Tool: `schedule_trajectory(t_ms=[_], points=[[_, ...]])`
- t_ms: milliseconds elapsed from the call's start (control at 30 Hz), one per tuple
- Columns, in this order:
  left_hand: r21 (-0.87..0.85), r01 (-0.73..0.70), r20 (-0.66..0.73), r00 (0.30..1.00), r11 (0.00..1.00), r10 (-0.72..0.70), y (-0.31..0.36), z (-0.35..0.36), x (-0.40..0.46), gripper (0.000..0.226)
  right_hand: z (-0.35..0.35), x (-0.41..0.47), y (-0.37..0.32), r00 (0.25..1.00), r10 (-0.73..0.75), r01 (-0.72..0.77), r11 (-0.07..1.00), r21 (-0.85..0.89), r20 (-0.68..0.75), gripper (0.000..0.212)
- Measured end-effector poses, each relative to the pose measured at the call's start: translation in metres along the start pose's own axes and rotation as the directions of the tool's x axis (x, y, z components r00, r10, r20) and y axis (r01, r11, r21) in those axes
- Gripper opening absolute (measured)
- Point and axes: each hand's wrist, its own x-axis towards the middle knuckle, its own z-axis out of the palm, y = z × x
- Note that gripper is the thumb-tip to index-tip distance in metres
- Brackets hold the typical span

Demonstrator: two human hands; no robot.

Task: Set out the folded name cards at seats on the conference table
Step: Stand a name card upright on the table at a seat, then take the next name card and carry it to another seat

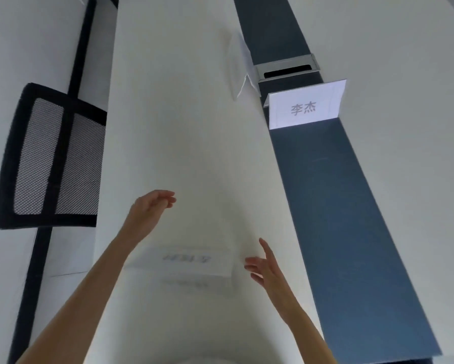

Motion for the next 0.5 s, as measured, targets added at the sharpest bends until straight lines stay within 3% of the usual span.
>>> schedule_trajectory(t_ms=[200, 333, 500], points=[[0.022, 0.104, -0.2, 0.975, 0.994, -0.098, -0.073, -0.025, -0.069, 0.028, 0.056, -0.028, 0.008, 0.986, -0.134, 0.151, 0.972, -0.179, 0.104, 0.046], [-0.013, 0.175, -0.063, 0.982, 0.985, -0.175, -0.1, -0.019, -0.084, 0.039, 0.075, -0.037, 0.005, 0.976, -0.216, 0.207, 0.949, -0.24, -0.012, 0.036], [-0.052, 0.032, 0.101, 0.994, 0.998, -0.027, -0.118, -0.018, -0.092, 0.036, 0.09, -0.061, 0.034, 0.945, -0.276, 0.238, 0.948, -0.211, -0.177, 0.03]])
